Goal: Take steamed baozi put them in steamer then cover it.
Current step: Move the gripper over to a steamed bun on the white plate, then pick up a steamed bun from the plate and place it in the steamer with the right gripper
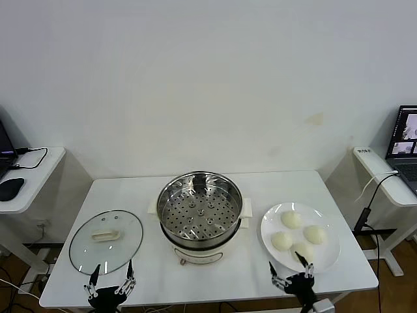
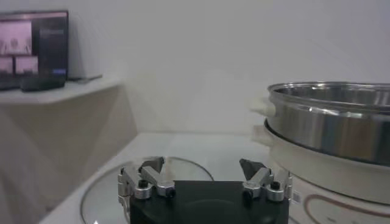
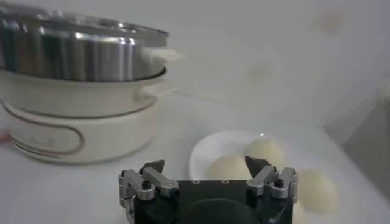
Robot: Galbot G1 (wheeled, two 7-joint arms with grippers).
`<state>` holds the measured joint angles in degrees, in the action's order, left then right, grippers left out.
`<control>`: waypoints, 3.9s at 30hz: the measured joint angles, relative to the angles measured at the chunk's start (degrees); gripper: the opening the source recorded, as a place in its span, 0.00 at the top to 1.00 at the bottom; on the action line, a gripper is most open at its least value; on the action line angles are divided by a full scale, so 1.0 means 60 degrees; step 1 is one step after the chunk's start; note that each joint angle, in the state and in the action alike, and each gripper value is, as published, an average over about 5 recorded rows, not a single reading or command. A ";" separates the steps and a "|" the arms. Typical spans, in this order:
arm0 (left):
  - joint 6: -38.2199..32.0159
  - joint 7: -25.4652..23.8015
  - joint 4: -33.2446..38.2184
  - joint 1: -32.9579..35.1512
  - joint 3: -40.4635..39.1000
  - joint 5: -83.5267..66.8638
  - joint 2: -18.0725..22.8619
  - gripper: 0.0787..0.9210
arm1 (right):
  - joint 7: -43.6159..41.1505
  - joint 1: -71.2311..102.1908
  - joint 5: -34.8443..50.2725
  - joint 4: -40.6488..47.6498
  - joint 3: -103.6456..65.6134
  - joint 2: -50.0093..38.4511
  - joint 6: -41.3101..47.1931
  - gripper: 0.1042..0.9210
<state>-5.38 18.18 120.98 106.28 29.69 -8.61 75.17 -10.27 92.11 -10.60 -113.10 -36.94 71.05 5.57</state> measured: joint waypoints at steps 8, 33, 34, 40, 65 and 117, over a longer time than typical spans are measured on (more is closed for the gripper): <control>0.0286 -0.0001 0.0164 -0.0207 0.0193 0.0533 -0.0016 0.12 | -0.1385 -0.1450 -0.1476 0.0587 -0.0223 -0.1471 0.0152 0.12; 0.0536 0.0277 0.0299 -0.0350 0.0572 0.1204 0.0117 0.12 | -0.7458 -1.0343 -0.0955 0.4656 0.7091 -0.6153 0.0382 0.12; 0.0540 0.0280 0.0286 -0.0367 0.0572 0.1208 0.0116 0.12 | -0.7587 -1.0704 -0.0911 0.4836 0.7515 -0.6163 0.0346 0.12; 0.0553 0.0283 0.0228 -0.0395 0.0625 0.1210 0.0066 0.12 | -0.8101 -1.2321 -0.0789 0.5850 0.9582 -0.5954 0.0188 0.12; 0.0575 0.0277 0.0111 -0.0475 0.0853 0.1230 -0.0023 0.12 | -0.8291 -1.3984 -0.1298 0.8510 1.1792 -0.4042 0.0303 0.12; 0.0599 0.0249 0.0195 -0.0711 0.0724 0.0982 -0.0532 0.12 | -0.8268 -1.8609 0.1990 0.6868 1.5047 -0.4559 0.0297 0.36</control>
<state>-1.79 19.67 122.15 102.01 34.03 -2.72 71.98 -59.88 -19.54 1.34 -71.89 53.34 43.70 7.35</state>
